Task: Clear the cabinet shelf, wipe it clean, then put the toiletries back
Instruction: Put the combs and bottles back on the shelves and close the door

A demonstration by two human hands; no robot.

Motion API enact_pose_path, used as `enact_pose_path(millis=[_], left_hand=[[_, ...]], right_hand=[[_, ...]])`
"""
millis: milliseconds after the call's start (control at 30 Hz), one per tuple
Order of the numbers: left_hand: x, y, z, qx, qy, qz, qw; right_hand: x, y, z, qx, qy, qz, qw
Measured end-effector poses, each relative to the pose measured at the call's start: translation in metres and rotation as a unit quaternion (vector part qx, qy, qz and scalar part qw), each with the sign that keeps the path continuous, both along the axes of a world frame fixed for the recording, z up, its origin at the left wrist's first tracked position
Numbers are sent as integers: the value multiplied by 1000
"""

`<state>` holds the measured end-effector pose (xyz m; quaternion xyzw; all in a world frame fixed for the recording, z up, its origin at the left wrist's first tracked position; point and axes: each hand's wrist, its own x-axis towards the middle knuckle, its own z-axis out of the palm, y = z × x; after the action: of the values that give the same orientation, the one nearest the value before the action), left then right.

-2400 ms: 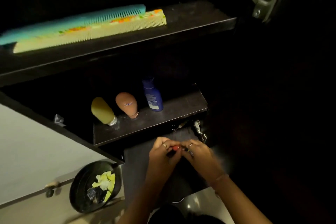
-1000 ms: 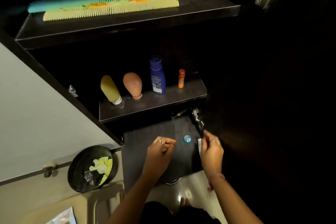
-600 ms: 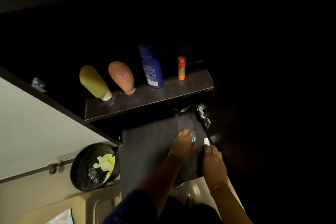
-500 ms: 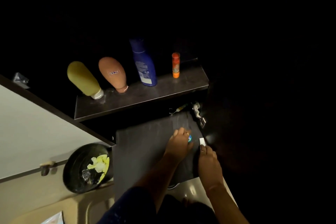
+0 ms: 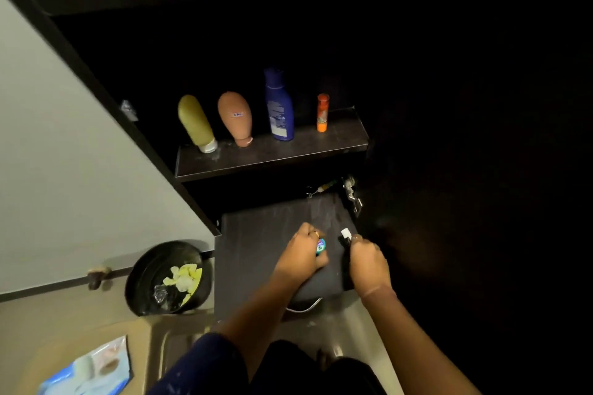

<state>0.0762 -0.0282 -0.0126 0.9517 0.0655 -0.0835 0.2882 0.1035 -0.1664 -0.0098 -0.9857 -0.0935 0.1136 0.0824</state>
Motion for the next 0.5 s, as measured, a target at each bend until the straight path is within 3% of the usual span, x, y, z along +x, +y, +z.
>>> enact_pose_path(millis=[267, 500], left_hand=[[-78, 33, 126, -35, -181, 25, 982], [-113, 75, 251, 7, -369, 33, 929]], right_hand=[[-43, 16, 111, 127, -150, 21, 980], [-68, 39, 233, 200, -305, 66, 929]])
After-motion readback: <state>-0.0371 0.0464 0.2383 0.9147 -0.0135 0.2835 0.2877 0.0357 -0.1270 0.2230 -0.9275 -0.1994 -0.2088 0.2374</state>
